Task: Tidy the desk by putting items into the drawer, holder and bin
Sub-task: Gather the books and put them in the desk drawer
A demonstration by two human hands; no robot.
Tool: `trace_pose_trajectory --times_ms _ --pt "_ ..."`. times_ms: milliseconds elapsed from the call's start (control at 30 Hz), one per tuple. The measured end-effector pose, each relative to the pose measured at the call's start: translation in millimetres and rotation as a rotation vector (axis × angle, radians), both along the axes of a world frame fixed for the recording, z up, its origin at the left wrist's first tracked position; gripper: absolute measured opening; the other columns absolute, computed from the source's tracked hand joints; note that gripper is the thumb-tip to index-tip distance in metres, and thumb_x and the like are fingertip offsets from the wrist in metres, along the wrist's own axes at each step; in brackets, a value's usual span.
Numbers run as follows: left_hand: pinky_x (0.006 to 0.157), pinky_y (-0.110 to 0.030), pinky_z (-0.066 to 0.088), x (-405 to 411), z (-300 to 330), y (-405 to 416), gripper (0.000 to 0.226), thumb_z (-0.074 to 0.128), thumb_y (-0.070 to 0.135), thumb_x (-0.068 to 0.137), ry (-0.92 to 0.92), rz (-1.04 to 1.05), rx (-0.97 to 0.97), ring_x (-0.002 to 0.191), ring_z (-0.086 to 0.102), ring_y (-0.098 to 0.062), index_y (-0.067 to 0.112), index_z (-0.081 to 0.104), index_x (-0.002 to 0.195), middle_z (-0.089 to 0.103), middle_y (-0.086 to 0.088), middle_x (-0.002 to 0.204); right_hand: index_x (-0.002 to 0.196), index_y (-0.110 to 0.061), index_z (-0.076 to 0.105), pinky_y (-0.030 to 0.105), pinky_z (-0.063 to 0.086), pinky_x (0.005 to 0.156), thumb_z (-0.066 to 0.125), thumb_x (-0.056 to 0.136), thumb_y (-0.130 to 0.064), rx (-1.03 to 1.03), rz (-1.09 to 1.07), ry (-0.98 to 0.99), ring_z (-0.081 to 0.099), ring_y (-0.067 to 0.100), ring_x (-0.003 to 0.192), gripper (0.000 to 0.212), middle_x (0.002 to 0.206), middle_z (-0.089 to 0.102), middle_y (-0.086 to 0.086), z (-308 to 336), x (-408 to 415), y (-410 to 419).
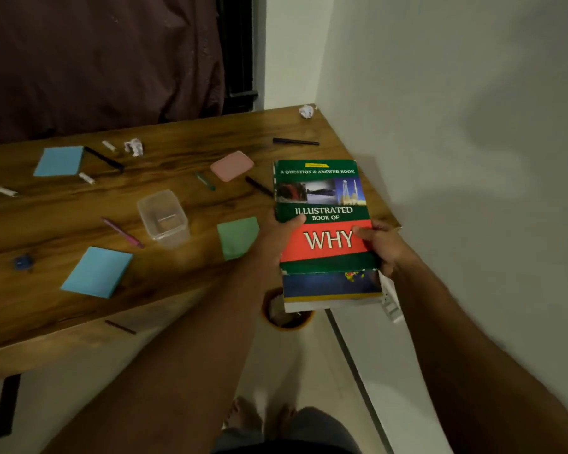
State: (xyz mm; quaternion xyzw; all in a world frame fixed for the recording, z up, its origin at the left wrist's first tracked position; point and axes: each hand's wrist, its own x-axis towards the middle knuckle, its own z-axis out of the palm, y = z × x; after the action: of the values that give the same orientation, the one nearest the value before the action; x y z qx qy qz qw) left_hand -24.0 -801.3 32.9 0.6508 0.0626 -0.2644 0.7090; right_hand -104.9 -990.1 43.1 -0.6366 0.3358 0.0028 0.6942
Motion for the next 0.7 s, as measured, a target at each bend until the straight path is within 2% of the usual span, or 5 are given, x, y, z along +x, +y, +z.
trace_pose_trajectory --times_ms 100,267,433,600,700 --pt "0.080 -0.040 0.054 6 -8 -30 0.028 0.065 0.016 0.091 0.053 -0.112 0.100 0.097 0.066 -0.030 0.016 0.054 0.116 0.066 -0.012 0.116 0.105 -0.009 0.063 0.035 0.061 0.055 0.059 0.093 -0.005 -0.061 -0.001 0.064 0.071 0.023 0.067 0.013 0.084 0.072 0.010 5 -4 -32" --pt "0.094 -0.049 0.052 19 -22 -66 0.020 0.061 0.010 0.091 0.098 -0.205 0.256 0.105 0.063 -0.032 0.011 0.055 0.111 0.064 -0.015 0.119 0.116 -0.009 0.059 0.040 0.057 0.066 0.059 0.095 -0.010 -0.140 0.062 0.152 0.067 0.029 0.079 0.021 0.101 0.068 0.018 1 11 -74" --pt "0.093 -0.049 0.051 39 -33 -89 0.038 0.065 0.014 0.090 0.092 -0.127 0.358 0.106 0.063 -0.033 0.009 0.053 0.126 0.063 -0.016 0.122 0.120 -0.006 0.060 0.051 0.055 0.085 0.059 0.094 -0.009 -0.189 0.139 0.227 0.067 0.037 0.094 0.027 0.107 0.069 0.020 -12 50 -97" --pt "0.093 -0.047 0.052 56 -37 -100 0.037 0.064 0.014 0.090 0.074 0.001 0.411 0.107 0.063 -0.033 0.008 0.053 0.125 0.063 -0.017 0.122 0.122 -0.008 0.061 0.041 0.054 0.080 0.060 0.091 -0.005 -0.295 0.223 0.271 0.067 0.035 0.098 0.031 0.114 0.068 0.018 -31 93 -105" --pt "0.092 -0.044 0.053 62 -34 -107 0.009 0.062 0.015 0.092 0.016 0.023 0.511 0.102 0.064 -0.032 0.011 0.058 0.098 0.064 -0.019 0.119 0.118 -0.002 0.061 0.035 0.055 0.074 0.061 0.092 -0.009 -0.404 0.247 0.285 0.067 0.032 0.097 0.027 0.112 0.067 0.015 -39 109 -107"
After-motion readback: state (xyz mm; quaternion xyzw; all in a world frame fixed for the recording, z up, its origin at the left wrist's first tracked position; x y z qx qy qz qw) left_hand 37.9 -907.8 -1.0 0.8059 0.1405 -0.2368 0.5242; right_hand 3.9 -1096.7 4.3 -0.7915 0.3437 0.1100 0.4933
